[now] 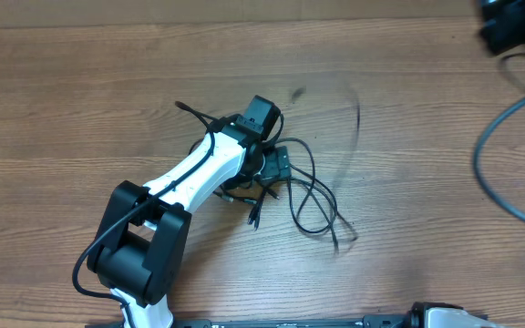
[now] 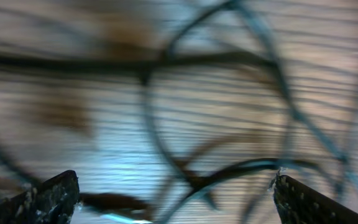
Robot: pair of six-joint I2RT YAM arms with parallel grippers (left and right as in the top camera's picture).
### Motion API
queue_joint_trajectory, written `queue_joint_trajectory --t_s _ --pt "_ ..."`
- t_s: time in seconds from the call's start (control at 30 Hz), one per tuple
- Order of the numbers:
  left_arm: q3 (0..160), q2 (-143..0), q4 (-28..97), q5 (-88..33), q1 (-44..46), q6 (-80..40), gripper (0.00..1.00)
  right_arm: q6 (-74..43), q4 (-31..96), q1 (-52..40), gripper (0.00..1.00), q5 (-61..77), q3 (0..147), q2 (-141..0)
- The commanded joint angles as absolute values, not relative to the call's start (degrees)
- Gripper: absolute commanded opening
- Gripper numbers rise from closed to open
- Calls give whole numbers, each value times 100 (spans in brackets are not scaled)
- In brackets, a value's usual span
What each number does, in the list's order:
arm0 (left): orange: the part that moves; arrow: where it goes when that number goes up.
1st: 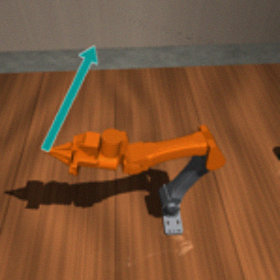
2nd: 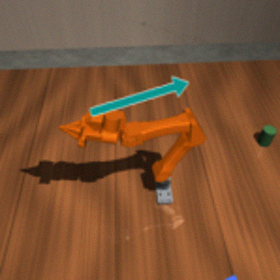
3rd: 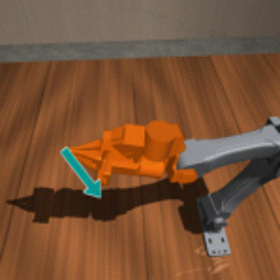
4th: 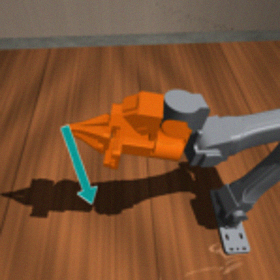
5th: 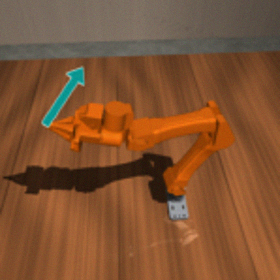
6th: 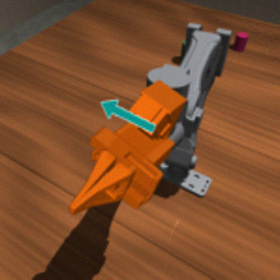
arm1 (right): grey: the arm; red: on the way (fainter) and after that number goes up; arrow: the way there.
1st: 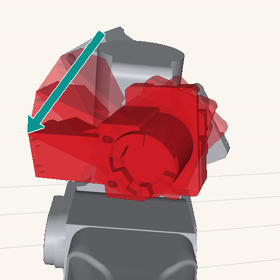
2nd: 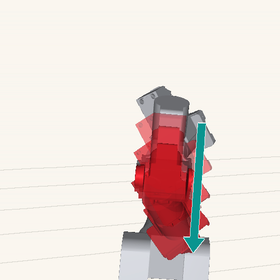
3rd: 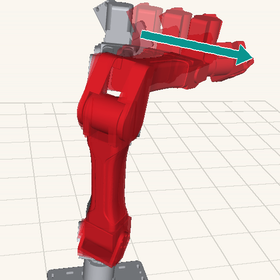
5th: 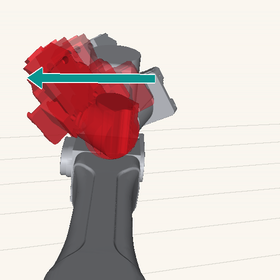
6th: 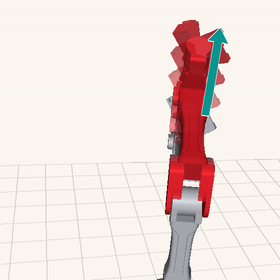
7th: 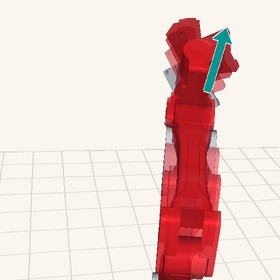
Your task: Untangle cables
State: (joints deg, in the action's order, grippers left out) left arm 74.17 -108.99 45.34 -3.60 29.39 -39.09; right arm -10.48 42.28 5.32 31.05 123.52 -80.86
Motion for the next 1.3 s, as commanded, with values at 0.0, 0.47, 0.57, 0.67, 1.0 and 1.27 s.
queue_joint_trajectory --t_s 0.0,0.47,0.57,0.67,1.0,1.27 --pt "7397 -10763 4836 722 2926 -3988 100 -1066 4436 989 8 3002 12693 -8477" --pt "7397 -10763 5072 827 2917 -4139 99 -976 8630 1162 76 2296 12720 -9078" --pt "7397 -10763 5074 832 2917 -4132 99 -1612 9467 937 78 2018 12591 -9078" --pt "7395 -10761 5065 810 2915 -4143 100 -1780 9706 473 80 2060 12173 -9063" --pt "7397 -10763 5172 12 2451 -4351 99 -2349 8650 -1406 100 1721 9487 -9067" --pt "7397 -10763 5330 14 2327 -4355 100 -3411 7251 -3083 100 987 7754 -9067"
